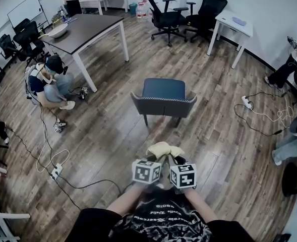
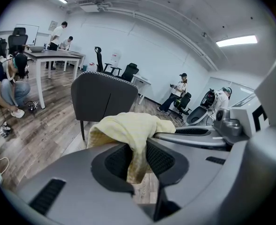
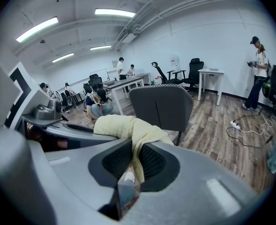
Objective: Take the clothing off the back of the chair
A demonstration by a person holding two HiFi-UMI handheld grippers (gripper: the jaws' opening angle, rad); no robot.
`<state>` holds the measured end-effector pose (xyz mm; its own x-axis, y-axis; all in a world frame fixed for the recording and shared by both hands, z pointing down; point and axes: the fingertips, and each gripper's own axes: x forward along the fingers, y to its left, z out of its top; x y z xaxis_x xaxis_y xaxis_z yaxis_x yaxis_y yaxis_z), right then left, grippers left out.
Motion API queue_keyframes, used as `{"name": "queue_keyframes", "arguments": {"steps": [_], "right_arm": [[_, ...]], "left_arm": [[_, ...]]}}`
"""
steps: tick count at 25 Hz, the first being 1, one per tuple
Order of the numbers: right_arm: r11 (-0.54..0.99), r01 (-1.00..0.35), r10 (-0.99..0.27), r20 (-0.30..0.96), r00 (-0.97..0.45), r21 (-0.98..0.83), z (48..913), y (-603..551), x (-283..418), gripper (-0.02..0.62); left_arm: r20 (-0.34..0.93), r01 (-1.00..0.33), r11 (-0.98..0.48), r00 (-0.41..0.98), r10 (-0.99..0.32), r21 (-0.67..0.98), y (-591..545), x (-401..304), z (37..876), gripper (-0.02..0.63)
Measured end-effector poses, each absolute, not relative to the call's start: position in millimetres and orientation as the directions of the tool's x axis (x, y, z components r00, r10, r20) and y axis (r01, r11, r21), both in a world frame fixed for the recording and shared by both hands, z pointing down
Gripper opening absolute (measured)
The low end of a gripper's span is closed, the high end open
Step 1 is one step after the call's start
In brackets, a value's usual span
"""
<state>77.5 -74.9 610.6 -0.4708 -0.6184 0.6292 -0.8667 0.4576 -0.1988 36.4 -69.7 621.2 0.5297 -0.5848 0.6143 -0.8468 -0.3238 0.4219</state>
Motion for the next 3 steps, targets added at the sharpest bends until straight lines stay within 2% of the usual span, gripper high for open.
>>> {"name": "queue_keyframes", "arguments": {"steps": [3], "right_arm": [[0.46, -0.866, -0.618, 0.631, -0.469, -0.193, 609.5, -73.2, 74.3, 0.043]], "left_arm": [[0.613, -0.844, -0.323, 0.533, -0.583, 0.428, -68.2, 33.4, 620.7, 0.089]]}}
